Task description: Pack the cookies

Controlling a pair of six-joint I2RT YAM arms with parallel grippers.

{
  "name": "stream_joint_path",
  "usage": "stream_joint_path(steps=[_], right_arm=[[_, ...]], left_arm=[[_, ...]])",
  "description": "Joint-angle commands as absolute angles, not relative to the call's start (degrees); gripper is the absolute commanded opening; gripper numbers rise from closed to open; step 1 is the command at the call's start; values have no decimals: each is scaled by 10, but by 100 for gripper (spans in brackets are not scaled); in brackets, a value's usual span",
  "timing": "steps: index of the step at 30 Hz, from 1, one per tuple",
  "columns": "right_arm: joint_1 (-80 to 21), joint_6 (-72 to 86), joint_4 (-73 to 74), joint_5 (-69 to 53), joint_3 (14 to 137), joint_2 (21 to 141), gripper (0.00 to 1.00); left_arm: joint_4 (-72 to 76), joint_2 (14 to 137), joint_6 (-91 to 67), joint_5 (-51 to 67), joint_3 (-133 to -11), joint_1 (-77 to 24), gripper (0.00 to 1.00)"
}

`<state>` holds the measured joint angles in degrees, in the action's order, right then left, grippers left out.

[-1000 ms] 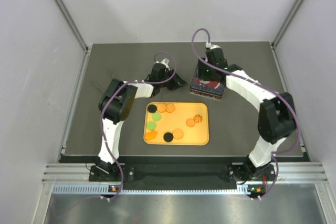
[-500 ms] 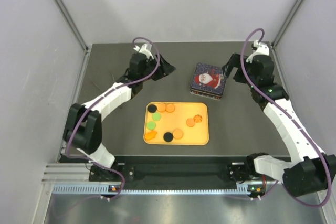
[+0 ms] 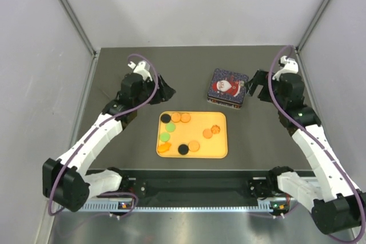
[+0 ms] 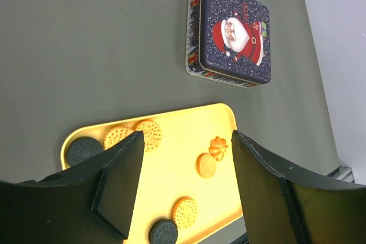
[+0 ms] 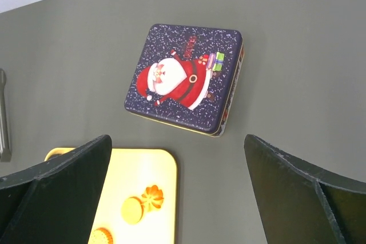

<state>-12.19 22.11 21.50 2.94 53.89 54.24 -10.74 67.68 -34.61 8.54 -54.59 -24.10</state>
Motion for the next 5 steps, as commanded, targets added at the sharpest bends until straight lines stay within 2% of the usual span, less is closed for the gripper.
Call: stream_joint_path(steps=[1,5], right_arm=[[-116,210,200,33,537,536,100],[-116,208,193,41,539,530,100]], left_arm=[[-135,650,-317,73,-533,-242,68],[-145,642,-312,83,-536,-242,68]])
